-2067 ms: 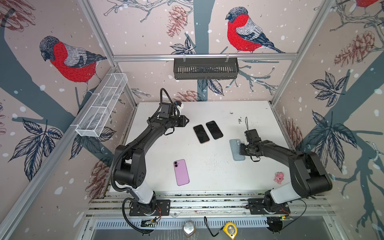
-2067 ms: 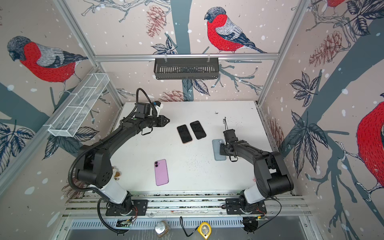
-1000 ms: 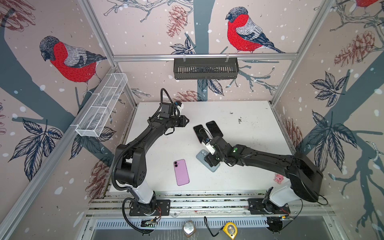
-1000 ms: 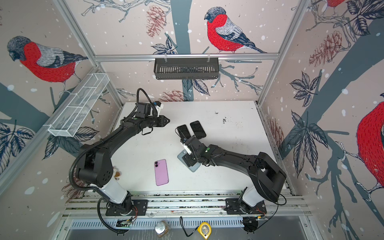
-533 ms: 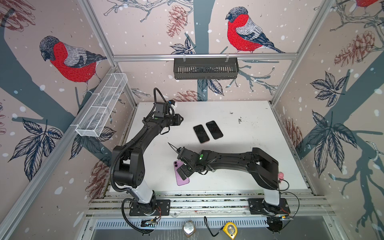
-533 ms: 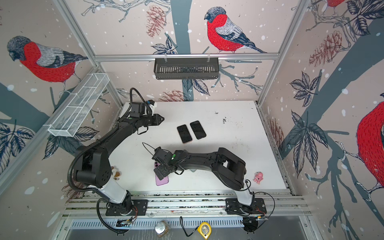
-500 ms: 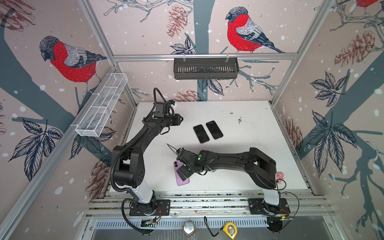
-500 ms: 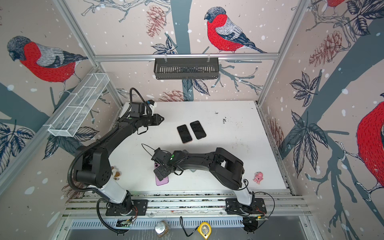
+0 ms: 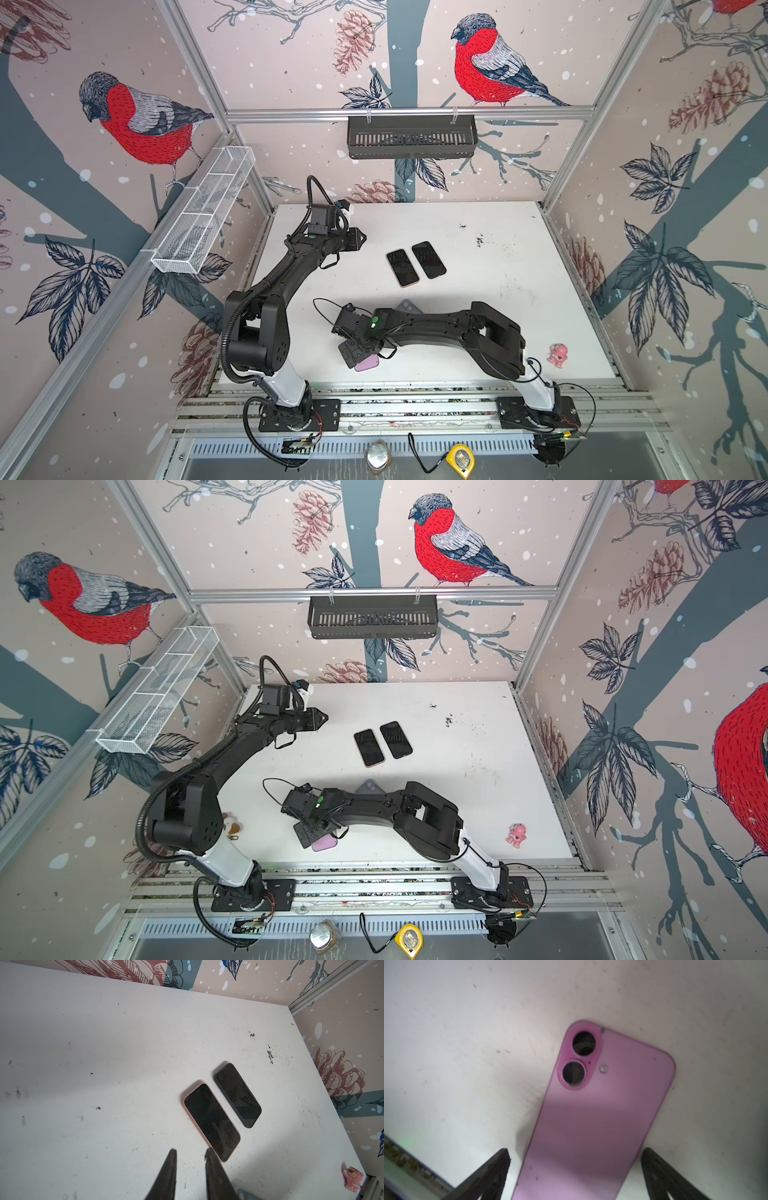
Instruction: Put the phone into the phone case
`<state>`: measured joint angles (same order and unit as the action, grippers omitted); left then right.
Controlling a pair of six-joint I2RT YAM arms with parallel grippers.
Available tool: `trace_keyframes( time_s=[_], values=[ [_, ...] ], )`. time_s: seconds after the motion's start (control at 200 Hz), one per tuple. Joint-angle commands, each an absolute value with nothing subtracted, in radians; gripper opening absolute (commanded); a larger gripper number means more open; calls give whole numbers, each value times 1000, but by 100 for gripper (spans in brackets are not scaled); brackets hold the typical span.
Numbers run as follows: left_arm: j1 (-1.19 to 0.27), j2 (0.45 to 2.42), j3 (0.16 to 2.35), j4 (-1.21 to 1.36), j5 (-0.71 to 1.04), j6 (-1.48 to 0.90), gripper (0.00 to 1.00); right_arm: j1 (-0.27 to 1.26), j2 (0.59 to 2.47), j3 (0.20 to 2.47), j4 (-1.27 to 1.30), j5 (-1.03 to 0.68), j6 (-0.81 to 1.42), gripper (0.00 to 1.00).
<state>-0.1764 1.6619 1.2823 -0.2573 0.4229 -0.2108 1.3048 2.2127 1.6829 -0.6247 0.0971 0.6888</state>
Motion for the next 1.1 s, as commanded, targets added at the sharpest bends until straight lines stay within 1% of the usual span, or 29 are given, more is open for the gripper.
trace_keyframes(
  time_s=[0.0,0.155,0.295,0.375,0.565,0.72,1.096],
  values=[
    [-173,1664,1289,-227,441,-213,26,1320,2274,1758,-778,191,759,100],
    [-174,1664,1289,-227,443,-213,27,1321,2307,1786,-823,217,793,100],
    [-174,1666,1291,-227,446,-213,26,1311,2287,1755,-802,194,794,100],
    [-173,1666,1290,-226,445,-213,27,1302,2265,1721,-779,184,792,98],
    [-173,1666,1292,-227,447,-213,26,1305,2260,1716,-830,274,753,95],
    [-173,1667,1293,-228,450,-213,26,1317,2270,1720,-883,363,736,95],
    [-173,1670,1291,-231,453,-213,26,1344,2252,1765,-877,363,747,95]
  ],
)
